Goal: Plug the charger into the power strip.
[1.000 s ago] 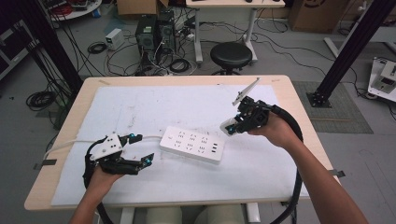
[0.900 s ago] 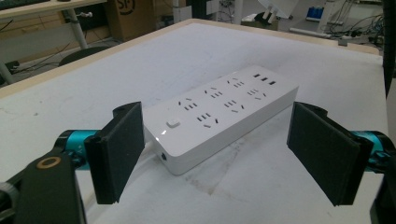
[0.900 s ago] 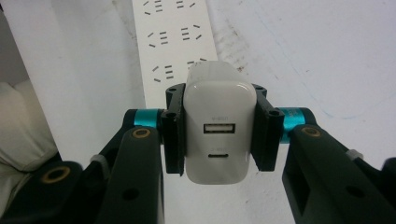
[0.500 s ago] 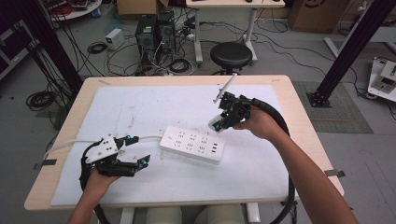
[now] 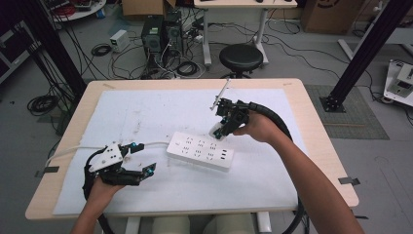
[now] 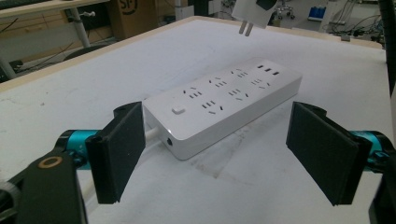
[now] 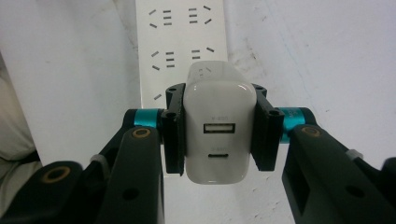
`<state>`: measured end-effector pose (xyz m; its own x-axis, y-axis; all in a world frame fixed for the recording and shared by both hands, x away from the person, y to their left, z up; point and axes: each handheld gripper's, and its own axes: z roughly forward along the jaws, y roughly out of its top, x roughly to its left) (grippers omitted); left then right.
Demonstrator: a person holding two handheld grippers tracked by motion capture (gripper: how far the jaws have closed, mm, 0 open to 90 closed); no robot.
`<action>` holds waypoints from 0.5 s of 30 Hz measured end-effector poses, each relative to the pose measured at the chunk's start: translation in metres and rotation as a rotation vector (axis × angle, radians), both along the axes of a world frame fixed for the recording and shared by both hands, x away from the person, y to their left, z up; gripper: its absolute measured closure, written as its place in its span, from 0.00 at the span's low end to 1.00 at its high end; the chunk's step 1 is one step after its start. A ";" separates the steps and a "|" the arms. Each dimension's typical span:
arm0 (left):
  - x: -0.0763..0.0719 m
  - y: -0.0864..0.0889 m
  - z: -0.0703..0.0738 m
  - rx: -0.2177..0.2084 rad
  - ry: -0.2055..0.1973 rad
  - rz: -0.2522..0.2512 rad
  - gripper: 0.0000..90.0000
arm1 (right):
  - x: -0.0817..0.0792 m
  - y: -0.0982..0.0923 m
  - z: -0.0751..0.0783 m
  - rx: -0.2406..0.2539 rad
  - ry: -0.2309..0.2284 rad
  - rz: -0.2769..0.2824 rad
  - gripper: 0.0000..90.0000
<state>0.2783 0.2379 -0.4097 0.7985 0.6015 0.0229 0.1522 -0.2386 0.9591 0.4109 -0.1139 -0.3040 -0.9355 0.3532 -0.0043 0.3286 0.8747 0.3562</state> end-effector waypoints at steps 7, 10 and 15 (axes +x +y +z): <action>0.001 0.001 0.000 -0.005 0.005 0.001 0.22 | 0.003 0.006 -0.007 -0.030 0.013 0.021 0.71; 0.001 0.002 -0.002 -0.007 0.004 0.004 0.22 | 0.005 0.011 -0.014 -0.064 0.025 0.038 0.71; 0.000 0.003 -0.003 -0.009 0.011 0.004 0.22 | 0.007 0.015 -0.022 -0.094 0.042 0.051 0.71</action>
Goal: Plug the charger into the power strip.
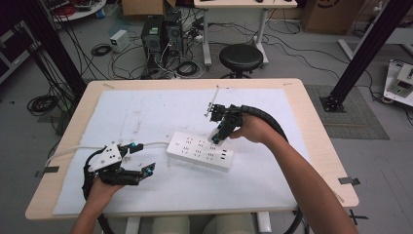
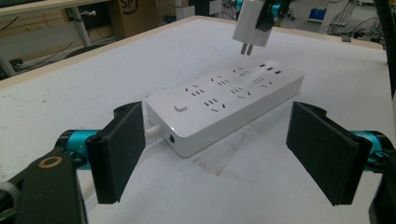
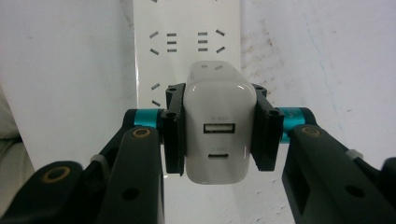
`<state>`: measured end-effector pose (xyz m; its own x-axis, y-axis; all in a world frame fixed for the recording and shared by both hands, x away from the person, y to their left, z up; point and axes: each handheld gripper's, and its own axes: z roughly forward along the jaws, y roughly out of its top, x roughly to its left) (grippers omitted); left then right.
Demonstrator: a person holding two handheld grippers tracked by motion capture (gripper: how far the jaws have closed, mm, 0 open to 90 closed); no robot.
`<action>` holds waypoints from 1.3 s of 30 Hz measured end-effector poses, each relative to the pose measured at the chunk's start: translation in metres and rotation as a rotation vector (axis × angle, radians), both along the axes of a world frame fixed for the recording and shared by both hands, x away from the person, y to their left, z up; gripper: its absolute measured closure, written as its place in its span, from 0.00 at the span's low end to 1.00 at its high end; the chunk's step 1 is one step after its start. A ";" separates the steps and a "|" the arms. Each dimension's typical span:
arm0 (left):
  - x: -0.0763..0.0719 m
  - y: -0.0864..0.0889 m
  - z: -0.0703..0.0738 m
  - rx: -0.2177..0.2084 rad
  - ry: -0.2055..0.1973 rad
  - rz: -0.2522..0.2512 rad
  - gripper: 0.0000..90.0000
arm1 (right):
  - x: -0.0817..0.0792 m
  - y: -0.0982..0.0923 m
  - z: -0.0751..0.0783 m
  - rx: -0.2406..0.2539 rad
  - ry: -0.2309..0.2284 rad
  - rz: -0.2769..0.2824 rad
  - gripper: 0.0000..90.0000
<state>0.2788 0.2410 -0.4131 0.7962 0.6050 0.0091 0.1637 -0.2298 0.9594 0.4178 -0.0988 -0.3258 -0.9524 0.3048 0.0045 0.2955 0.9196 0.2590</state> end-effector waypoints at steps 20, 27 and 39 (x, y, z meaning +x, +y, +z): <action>0.003 0.003 -0.004 -0.002 0.003 0.000 0.22 | 0.004 0.016 -0.021 -0.098 0.030 0.047 0.71; 0.003 0.003 -0.005 -0.003 0.001 0.000 0.22 | 0.003 0.023 -0.021 -0.133 0.018 0.059 0.71; 0.004 0.004 -0.006 -0.006 0.002 -0.003 0.22 | 0.005 0.038 -0.021 -0.200 0.025 0.057 0.71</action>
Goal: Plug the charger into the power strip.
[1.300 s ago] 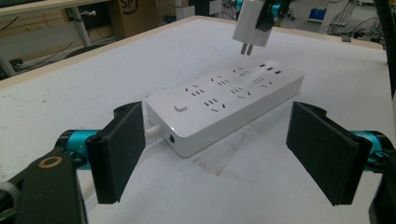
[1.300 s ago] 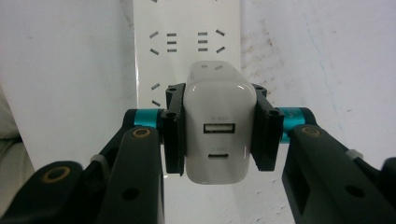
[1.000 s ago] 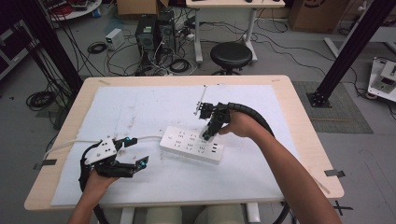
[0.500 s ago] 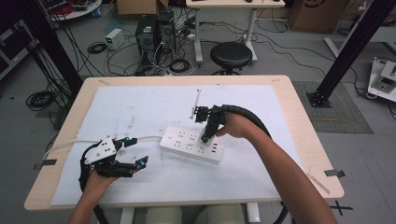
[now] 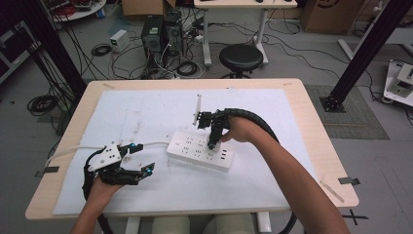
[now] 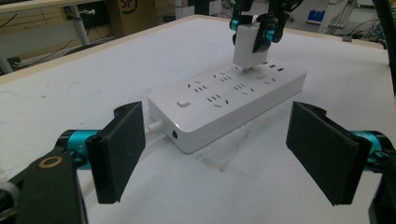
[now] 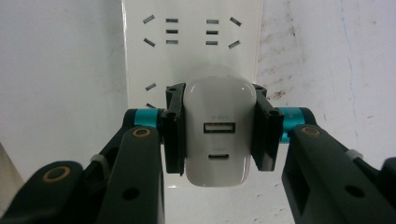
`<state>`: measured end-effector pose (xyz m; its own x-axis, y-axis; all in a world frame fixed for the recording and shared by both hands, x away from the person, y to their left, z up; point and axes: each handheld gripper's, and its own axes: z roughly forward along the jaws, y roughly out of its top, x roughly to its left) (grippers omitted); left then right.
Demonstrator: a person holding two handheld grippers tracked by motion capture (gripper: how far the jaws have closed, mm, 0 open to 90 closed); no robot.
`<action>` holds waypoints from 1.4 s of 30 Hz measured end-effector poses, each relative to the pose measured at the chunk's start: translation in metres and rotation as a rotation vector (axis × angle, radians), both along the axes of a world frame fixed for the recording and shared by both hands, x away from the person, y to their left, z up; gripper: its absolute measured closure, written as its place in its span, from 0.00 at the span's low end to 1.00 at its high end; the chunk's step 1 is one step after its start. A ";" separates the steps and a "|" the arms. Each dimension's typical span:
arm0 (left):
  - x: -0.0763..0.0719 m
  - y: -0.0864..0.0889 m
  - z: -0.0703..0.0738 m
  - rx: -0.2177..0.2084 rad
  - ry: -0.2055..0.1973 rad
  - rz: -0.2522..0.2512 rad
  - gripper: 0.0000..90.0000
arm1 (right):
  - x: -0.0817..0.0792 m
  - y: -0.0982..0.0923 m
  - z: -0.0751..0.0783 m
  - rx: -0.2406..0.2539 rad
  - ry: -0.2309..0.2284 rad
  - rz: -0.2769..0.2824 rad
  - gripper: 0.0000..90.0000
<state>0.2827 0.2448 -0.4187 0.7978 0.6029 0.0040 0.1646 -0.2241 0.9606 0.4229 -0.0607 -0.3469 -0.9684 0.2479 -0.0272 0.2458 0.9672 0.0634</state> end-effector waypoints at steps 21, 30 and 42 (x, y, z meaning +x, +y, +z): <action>0.001 0.000 -0.005 -0.005 0.010 0.001 0.22 | 0.000 0.006 -0.011 -0.030 -0.002 0.008 0.71; 0.001 0.000 -0.005 -0.008 0.011 0.003 0.22 | 0.001 0.004 -0.015 -0.007 0.002 0.007 0.71; -0.002 0.000 -0.004 -0.006 0.010 0.015 0.23 | -0.005 -0.006 -0.017 0.069 -0.037 -0.018 0.71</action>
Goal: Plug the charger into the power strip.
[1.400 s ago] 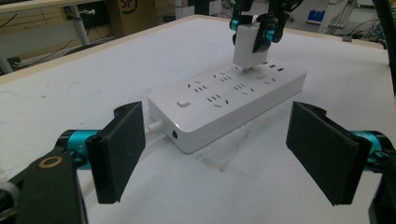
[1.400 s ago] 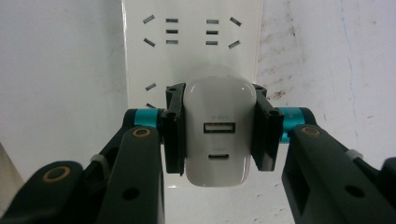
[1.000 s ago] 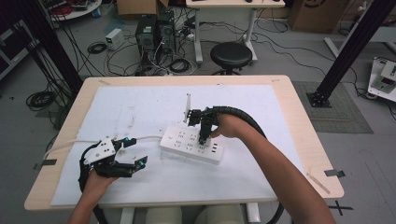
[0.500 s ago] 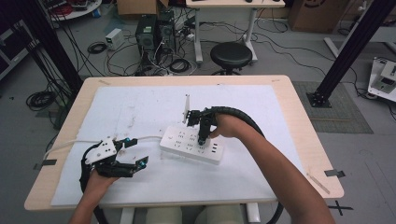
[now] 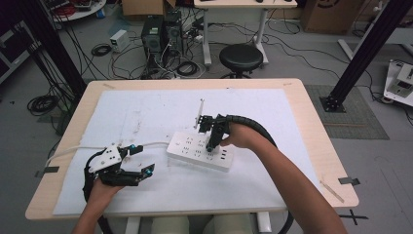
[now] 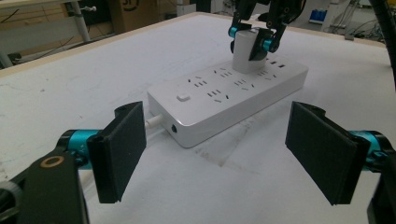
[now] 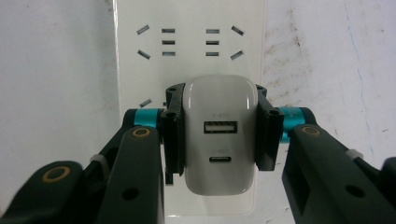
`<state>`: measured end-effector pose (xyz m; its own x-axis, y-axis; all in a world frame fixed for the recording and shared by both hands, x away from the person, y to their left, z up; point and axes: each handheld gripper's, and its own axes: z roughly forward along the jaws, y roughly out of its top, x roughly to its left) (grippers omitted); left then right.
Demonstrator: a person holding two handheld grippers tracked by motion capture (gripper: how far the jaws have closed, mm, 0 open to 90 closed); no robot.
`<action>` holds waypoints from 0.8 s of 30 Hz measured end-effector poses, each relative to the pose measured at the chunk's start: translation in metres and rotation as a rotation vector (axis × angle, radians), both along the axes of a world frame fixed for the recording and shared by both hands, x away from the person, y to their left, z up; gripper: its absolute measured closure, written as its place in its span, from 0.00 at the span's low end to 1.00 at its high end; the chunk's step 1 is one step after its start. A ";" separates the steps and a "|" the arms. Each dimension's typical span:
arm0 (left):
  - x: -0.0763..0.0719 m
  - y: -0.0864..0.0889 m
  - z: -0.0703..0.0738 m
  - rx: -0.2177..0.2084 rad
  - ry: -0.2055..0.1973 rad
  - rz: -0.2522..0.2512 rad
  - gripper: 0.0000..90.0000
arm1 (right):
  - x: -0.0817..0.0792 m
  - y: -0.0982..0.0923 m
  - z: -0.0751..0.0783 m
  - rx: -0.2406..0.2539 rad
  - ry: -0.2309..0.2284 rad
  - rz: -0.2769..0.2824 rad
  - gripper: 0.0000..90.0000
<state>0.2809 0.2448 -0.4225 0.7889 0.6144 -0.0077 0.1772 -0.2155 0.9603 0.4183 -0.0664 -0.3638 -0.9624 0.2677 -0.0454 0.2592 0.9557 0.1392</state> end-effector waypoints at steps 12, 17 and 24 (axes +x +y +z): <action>-0.002 0.002 0.002 -0.007 0.002 0.005 0.23 | -0.004 -0.008 -0.002 0.091 -0.019 -0.046 0.66; -0.002 0.003 0.003 -0.006 0.002 0.007 0.23 | -0.004 -0.022 0.000 0.225 -0.030 -0.130 0.33; -0.003 0.002 0.004 -0.012 0.001 0.008 0.23 | -0.007 -0.041 0.015 0.364 -0.109 -0.216 0.24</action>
